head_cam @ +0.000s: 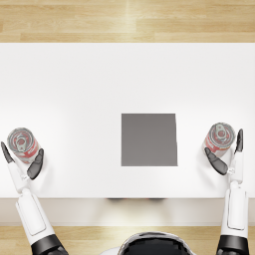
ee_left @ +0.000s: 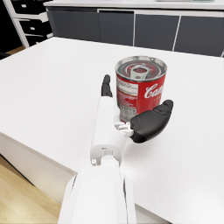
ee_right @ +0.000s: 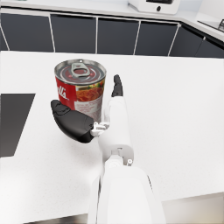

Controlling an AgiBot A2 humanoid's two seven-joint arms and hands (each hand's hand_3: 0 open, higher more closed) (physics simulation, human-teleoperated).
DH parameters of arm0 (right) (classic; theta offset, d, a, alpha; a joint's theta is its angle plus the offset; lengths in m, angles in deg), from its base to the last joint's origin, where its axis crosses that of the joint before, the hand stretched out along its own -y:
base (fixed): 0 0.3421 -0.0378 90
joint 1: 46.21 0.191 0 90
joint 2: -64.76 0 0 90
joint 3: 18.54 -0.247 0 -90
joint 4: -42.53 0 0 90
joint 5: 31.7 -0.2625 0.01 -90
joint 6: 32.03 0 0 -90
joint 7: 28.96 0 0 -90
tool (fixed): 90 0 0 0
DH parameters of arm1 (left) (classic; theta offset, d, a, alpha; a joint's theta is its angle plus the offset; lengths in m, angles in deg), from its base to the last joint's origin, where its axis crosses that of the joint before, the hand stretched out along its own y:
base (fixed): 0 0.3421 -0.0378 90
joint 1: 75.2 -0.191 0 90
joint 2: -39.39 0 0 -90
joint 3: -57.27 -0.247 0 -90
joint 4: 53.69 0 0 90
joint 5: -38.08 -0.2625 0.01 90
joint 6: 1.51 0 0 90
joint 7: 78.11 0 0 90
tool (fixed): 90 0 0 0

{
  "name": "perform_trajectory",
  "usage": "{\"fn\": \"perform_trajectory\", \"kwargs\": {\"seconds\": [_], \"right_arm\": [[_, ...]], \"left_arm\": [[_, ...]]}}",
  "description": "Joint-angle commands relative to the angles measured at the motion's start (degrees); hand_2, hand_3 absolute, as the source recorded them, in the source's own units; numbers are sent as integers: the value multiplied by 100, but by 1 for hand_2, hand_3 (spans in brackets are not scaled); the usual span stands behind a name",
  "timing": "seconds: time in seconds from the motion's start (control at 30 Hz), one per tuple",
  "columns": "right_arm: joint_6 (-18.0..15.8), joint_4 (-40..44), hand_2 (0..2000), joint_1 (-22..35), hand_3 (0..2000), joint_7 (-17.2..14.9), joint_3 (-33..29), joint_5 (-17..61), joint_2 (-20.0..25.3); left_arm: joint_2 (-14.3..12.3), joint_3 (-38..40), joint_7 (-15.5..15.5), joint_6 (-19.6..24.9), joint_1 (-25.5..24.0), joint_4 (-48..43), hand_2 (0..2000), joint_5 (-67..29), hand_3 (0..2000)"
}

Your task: Pick up the red can on the left and place it in the middle, then pick up the red can on the right and place it on top of the can in the middle

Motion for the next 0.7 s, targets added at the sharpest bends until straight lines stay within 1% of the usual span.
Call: {"fn": "perform_trajectory", "kwargs": {"seconds": [0.03, 0.07, 0.17, 0.23, 0.3, 0.33, 0.37, 0.5, 0.57, 0.6, 0.7], "right_arm": [[0, 233, 0, 195, 0, 0, 38, -1, 16], [0, 233, 0, 196, 0, 0, 25, 0, 27], [0, 569, 0, 399, 0, 0, 81, 0, 65], [0, 505, 0, 426, 0, 0, 176, -1, 90], [0, 839, 0, 550, 0, 0, 147, 0, 115], [0, 773, 0, 539, 0, 0, 166, 0, 126], [0, 1028, 0, 636, 0, 0, 155, -1, 139], [-42, 1284, 0, 737, 0, 1, 120, -1, 183], [-87, 1456, 0, 834, 0, 121, 71, -2, 204], [-119, 1298, 0, 805, 0, 208, 99, -2, 215], [-81, 1270, 0, 843, 0, 178, 99, -2, 244]], "left_arm": [[74, -84, 0, 0, 267, 406, 0, 0, 0], [75, -114, 0, 0, 303, 421, 0, 0, 0], [101, -158, 0, 0, 485, 664, 0, 0, 0], [105, -185, 0, 0, 567, 825, 0, 0, 0], [125, -189, 0, 0, 701, 1085, 0, 0, 0], [141, -201, 0, -2, 791, 1225, 0, 0, 0], [150, -166, 0, -4, 842, 1297, 0, 0, 0], [178, -208, 188, -16, 1045, 1603, 0, -1, 0], [186, -198, 260, 8, 1112, 1693, 0, -2, 0], [192, -182, 287, 13, 1153, 1750, 0, -2, 0], [193, -126, 361, 25, 1217, 1857, 0, -2, 0]]}}
